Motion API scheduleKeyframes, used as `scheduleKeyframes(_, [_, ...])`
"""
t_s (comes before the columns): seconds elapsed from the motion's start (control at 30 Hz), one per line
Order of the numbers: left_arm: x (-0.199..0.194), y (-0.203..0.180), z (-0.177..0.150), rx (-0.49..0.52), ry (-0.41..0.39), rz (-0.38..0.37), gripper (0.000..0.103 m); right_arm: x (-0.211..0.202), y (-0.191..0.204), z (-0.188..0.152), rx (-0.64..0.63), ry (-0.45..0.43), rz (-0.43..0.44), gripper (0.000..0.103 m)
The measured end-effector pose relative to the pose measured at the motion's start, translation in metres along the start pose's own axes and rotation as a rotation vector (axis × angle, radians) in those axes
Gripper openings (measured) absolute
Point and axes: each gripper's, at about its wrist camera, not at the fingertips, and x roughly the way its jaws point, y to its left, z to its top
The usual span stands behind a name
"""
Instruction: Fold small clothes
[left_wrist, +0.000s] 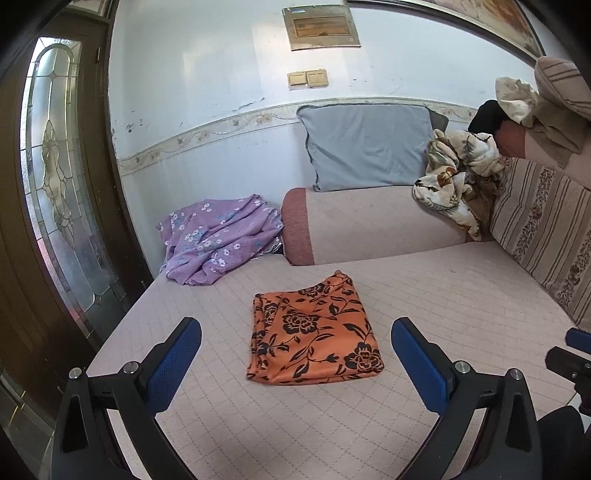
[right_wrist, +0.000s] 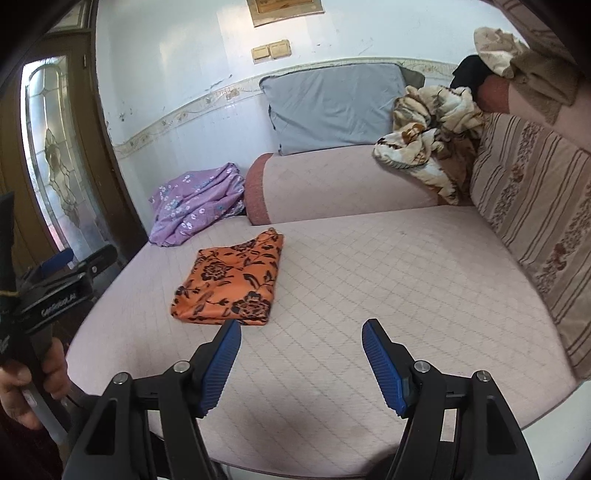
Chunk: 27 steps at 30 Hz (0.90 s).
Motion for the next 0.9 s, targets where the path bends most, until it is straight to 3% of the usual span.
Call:
scheduleKeyframes(0.2, [-0.001, 0.017, 0.007, -0.020, 0.003, 0.026, 0.102, 0.019, 0.012, 0.021, 0.025, 0.043, 0.068, 0.072])
scheduleKeyframes(0.3, [-0.002, 0.028, 0.002, -0.068, -0.010, 0.035, 0.102, 0.020, 0.018, 0.034, 0.028, -0.002, 0.083, 0.072])
scheduleKeyframes(0.43, [0.006, 0.034, -0.008, -0.059, 0.035, 0.041, 0.102, 0.038, 0.017, 0.021, 0.076, 0.012, 0.106, 0.072])
scheduleKeyframes(0.6, [0.005, 0.043, -0.007, -0.055, 0.024, 0.058, 0.102, 0.059, 0.020, 0.000, 0.099, 0.068, 0.118, 0.072])
scheduleKeyframes(0.9, [0.026, 0.060, -0.010, -0.098, 0.038, 0.063, 0.102, 0.077, 0.030, 0.025, 0.079, 0.054, 0.146, 0.072])
